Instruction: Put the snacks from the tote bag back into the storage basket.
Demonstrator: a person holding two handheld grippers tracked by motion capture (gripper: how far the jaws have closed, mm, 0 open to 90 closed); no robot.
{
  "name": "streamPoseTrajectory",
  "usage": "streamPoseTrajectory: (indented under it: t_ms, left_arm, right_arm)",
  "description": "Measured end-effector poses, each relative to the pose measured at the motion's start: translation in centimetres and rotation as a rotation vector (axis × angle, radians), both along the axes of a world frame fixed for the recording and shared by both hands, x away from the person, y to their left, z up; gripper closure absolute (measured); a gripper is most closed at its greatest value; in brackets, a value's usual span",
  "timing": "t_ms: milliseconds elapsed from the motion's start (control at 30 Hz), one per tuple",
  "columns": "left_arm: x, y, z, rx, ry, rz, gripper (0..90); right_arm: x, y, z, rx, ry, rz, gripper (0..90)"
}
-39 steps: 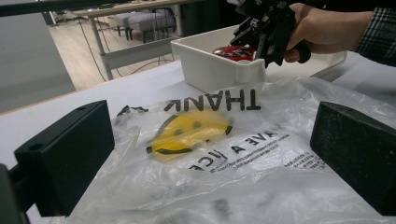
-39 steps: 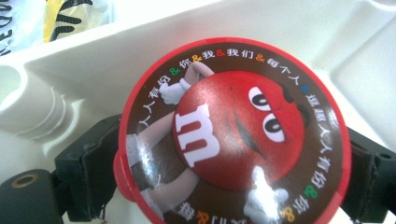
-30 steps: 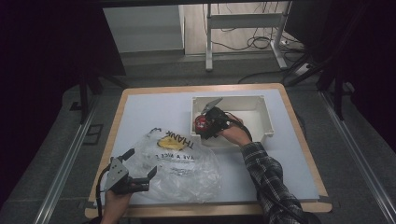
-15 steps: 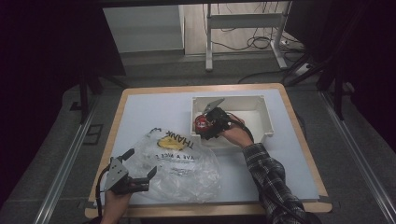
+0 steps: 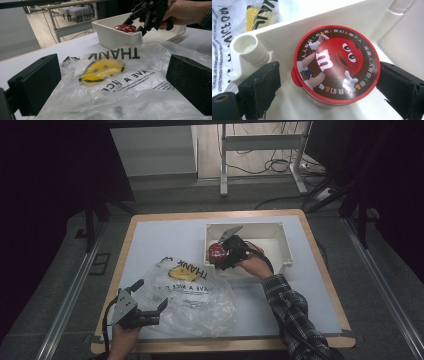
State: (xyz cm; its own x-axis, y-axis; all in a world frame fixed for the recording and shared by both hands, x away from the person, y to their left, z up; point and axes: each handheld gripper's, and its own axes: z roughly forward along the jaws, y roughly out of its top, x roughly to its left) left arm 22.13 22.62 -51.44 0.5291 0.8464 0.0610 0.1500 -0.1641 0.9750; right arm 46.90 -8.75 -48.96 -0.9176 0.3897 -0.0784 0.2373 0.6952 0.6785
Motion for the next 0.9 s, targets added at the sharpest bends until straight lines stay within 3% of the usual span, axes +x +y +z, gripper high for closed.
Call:
streamPoseTrajectory:
  t_ms: [900]
  left_arm:
    - [-0.06,-0.09,0.03,0.010,-0.002,-0.005,0.0]
  right_arm:
    - [-0.90,-0.92,0.69,0.009,-0.017,-0.011,5.6]
